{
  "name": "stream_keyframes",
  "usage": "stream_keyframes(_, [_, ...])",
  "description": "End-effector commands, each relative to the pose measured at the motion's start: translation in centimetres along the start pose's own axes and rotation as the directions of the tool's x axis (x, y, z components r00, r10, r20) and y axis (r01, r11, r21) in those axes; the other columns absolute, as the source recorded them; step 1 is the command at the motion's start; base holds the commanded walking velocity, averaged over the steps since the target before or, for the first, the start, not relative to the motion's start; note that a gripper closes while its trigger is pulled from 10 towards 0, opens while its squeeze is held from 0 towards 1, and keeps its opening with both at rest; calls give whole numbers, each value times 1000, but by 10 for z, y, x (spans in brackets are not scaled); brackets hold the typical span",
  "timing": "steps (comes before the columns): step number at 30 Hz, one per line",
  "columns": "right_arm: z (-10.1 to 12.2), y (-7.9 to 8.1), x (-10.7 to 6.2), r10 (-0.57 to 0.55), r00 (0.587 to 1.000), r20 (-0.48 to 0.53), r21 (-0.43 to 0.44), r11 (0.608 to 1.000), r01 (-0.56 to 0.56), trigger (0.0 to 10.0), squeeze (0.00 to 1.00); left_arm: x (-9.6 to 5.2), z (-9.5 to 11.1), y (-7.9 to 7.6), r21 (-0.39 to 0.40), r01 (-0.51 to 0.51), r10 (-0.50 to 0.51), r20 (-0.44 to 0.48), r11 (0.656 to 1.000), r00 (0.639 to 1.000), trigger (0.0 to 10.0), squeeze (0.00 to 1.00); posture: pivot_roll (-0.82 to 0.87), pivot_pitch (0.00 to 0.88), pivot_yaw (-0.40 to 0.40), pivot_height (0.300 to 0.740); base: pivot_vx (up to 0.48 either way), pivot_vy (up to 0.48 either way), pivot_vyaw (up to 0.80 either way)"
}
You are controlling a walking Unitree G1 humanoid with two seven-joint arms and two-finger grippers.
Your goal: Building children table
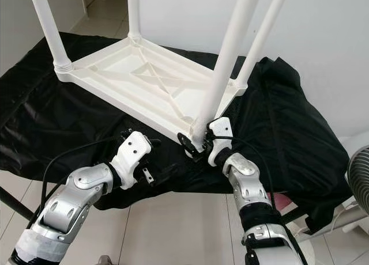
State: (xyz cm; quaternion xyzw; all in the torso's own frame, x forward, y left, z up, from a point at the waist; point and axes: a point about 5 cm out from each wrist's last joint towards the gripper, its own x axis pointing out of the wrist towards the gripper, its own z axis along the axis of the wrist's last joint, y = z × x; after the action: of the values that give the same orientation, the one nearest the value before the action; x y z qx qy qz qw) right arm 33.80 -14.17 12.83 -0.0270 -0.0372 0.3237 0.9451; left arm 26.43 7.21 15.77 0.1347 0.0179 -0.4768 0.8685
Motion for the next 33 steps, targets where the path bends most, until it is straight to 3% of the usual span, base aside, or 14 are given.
stream_keyframes(1, [-6, 1, 0, 10, 1000, -14, 7, 1000, -10, 9647, 0, 2, 2, -3, 15, -16, 16, 3, 1000, 1000, 10000, 0, 85, 47, -77, 740, 0, 0, 0])
stream_keyframes(2, [-8, 1, 2, 13, 1000, -15, 13, 1000, -12, 314, 0, 2, 3, -3, 17, -13, 13, 5, 1000, 1000, 10000, 0, 85, 49, -72, 740, 0, 0, 0])
stream_keyframes(15, [-13, -7, -2, 0, 1000, -12, 19, 1000, 0, 0, 0, 5, 4, 0, 30, 0, 0, 6, 1000, 1000, 10000, 0, 72, 35, -62, 740, 0, 0, 0])
stream_keyframes(16, [-13, -7, -2, -4, 1000, -11, 21, 1000, 4, 10000, 0, 7, 4, 0, 30, 1, -1, 7, 1000, 1000, 10000, 0, 71, 28, -66, 740, 0, 0, 0])
stream_keyframes(26, [-13, -8, -1, -45, 999, 6, 17, 999, 45, 10000, 0, 9, 5, -1, 22, -12, 12, 23, 1000, 1000, 10000, 0, 67, 27, -69, 740, 0, 0, 0])
stream_keyframes(33, [-24, -1, -6, -142, 989, -39, 7, 990, 143, 10000, 0, 11, 4, 0, 32, -14, 13, 25, 999, 1000, 10000, 0, 50, 18, -76, 740, 0, 0, 0])
